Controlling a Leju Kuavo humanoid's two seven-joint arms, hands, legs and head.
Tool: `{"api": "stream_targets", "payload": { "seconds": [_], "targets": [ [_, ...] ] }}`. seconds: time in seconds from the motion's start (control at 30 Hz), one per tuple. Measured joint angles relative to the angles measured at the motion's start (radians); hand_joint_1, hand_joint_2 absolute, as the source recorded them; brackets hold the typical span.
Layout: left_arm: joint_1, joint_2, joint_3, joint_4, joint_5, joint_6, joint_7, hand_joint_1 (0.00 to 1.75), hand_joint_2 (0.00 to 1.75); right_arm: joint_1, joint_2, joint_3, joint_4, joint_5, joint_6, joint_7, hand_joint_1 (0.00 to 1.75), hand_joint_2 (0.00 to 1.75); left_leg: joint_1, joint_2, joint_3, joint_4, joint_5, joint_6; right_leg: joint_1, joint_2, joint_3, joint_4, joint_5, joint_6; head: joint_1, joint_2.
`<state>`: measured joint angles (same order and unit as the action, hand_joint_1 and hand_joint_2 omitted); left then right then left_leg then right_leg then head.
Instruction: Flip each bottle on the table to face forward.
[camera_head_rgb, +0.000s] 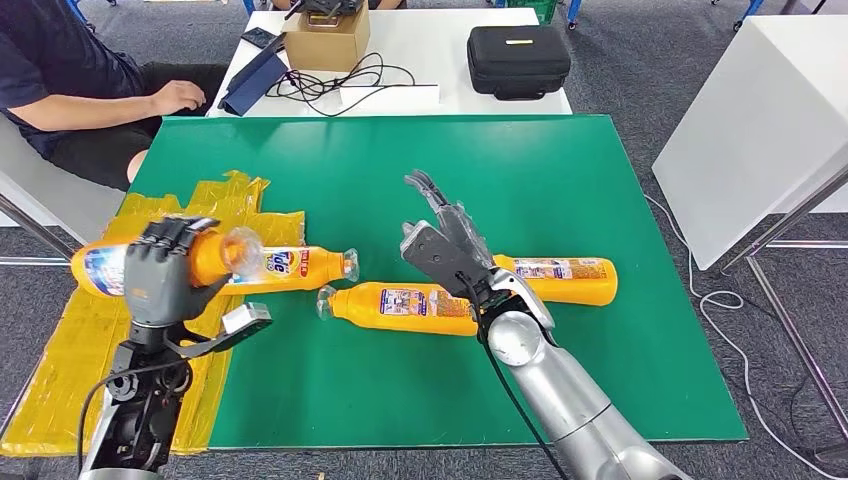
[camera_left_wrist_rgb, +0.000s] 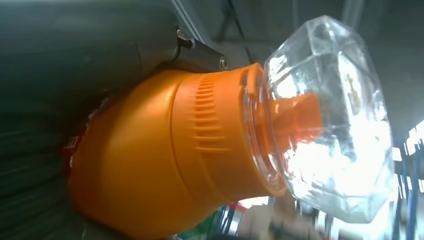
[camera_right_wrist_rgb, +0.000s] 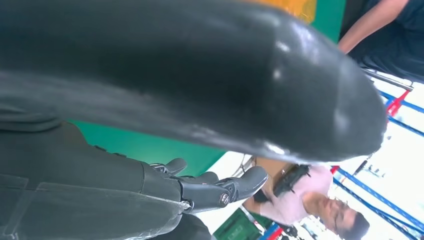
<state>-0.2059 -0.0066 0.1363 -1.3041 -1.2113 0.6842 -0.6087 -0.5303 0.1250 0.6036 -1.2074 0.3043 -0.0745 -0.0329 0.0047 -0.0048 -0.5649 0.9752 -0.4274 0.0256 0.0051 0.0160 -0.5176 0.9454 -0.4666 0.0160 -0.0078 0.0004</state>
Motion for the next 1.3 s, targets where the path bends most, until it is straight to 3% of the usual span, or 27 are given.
{"api": "stream_targets", "payload": {
  "seconds": [0.3,0.63,0.67,0.73,0.8,0.87,1.3],
  "targets": [
    [0.007,-0.013,0.0,0.142,-0.076,-0.011,0.046,1.75,1.75,0.0,-0.013,-0.004,-0.032,-0.008,0.013,0.0,0.0,0.0,0.0,0.0,0.0,0.0,0.0,0.0,0.0,0.0,-0.001,0.0,0.0,0.0,0.0,0.0],
    [0.061,-0.039,0.049,0.291,-0.132,0.001,-0.052,1.73,1.75,0.004,-0.065,-0.003,-0.07,-0.036,0.043,-0.039,0.0,0.0,0.0,0.0,-0.001,0.0,0.0,0.0,0.0,0.0,-0.001,0.0,0.0,0.0,0.0,0.0],
    [0.065,-0.04,0.053,0.298,-0.132,0.001,-0.054,1.64,1.75,0.004,-0.071,-0.003,-0.07,-0.038,0.045,-0.041,0.0,0.0,0.0,0.0,-0.001,0.0,0.0,0.0,0.0,0.0,-0.001,0.0,0.0,0.0,0.0,0.0],
    [0.066,-0.041,0.057,0.308,-0.126,0.002,-0.042,0.77,1.75,0.004,-0.078,-0.001,-0.07,-0.045,0.048,-0.045,0.0,0.0,0.0,0.0,-0.001,0.0,0.0,0.0,0.0,0.0,0.0,0.0,0.0,0.0,0.0,0.0],
    [0.065,-0.039,0.05,0.326,-0.105,0.002,-0.008,0.0,0.87,0.001,-0.084,0.002,-0.07,-0.057,0.053,-0.051,0.0,0.0,0.0,0.0,0.0,0.0,0.0,0.0,0.0,0.0,0.0,0.0,0.0,0.0,0.0,0.0],
    [0.065,-0.034,0.04,0.356,-0.078,0.002,0.016,0.0,0.0,-0.003,-0.091,0.005,-0.069,-0.071,0.058,-0.055,0.0,0.0,0.0,0.0,0.001,0.0,0.0,0.0,0.0,0.0,0.001,0.0,0.0,0.0,0.0,0.0],
    [0.044,0.0,-0.002,0.507,0.09,0.002,-0.009,0.0,0.0,-0.03,-0.11,0.025,-0.038,-0.098,0.071,-0.07,0.0,0.0,0.0,-0.002,0.003,0.0,0.0,0.0,0.0,-0.002,0.003,0.001,0.0,0.0,0.0,0.0]
  ]
}}
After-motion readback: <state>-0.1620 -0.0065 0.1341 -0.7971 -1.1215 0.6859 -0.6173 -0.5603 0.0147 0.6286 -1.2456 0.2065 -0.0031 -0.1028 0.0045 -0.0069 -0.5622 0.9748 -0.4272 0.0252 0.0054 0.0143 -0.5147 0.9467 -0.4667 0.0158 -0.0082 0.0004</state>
